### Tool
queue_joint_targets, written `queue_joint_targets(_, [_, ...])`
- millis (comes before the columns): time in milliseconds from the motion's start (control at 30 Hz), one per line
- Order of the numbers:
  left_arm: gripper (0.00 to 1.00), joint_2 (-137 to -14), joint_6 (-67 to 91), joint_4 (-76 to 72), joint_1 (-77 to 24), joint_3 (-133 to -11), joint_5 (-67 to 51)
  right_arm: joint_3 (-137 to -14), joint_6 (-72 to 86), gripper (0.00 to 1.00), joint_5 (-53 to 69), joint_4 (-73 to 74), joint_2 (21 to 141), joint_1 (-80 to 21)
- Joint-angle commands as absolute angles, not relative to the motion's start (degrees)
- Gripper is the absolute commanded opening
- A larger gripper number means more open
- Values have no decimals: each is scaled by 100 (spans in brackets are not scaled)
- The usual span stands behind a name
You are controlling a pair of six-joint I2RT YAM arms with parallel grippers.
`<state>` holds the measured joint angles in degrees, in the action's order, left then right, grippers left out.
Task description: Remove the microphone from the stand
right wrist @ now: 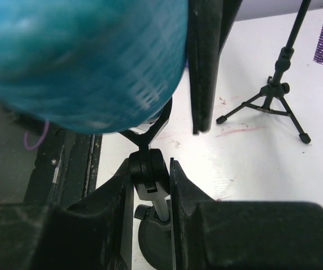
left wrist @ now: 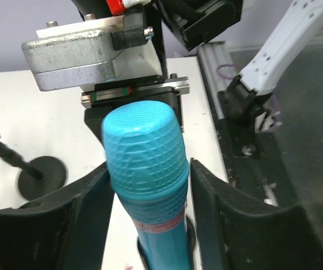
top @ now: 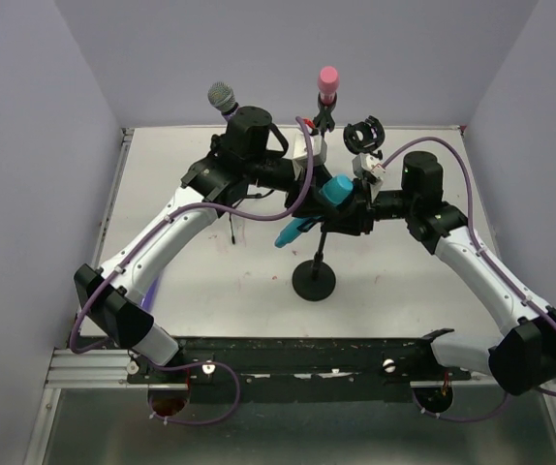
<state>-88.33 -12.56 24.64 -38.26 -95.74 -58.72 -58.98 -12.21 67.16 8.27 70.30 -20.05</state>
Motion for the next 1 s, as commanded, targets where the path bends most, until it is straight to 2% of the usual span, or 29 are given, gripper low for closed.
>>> queue_joint_targets(0, [66, -8718, -1055, 2504, -3990, -9430, -5687, -5862, -888, 12, 6504, 580, 7093, -2013])
queue_joint_targets(133, [65, -8789, -1213, 2733, -4069, -9492, -5563, -5897, -905, 9, 6460, 562, 7119, -2013])
queue_joint_targets(167, [60, -8772, -1222, 2733, -4069, -9475, -5572, -5906, -897, 8, 6451, 571, 7119, -2013])
queue_joint_targets(267, [31, -8728, -1292, 2716, -4069, -9475, -5712, -5906, -905, 1, 6381, 589, 7137, -2013])
queue_joint_targets(333, [3, -8675, -1309, 2751, -4069, -9545, -5835, -5897, -914, 1, 6285, 650, 7119, -2013])
queue_joint_targets(367, [0, -8605, -1327, 2786, -4061, -9606, -5853, -5897, -1010, 1, 6232, 737, 7102, -2013])
queue_joint_targets(500, [0, -8237, -1171, 2980, -3824, -9686, -5783, -5915, -1388, 1, 6039, 1221, 6996, -2013])
queue_joint_targets(700, [0, -7287, -35, 1820, -3191, -9281, -5994, -5898, -1758, 1, 5845, 1643, 6935, -2013])
queue_joint_targets(967, [0, -7058, 291, 1880, -2751, -10273, -5889, -5871, -1758, 1, 5792, 1819, 6934, -2013])
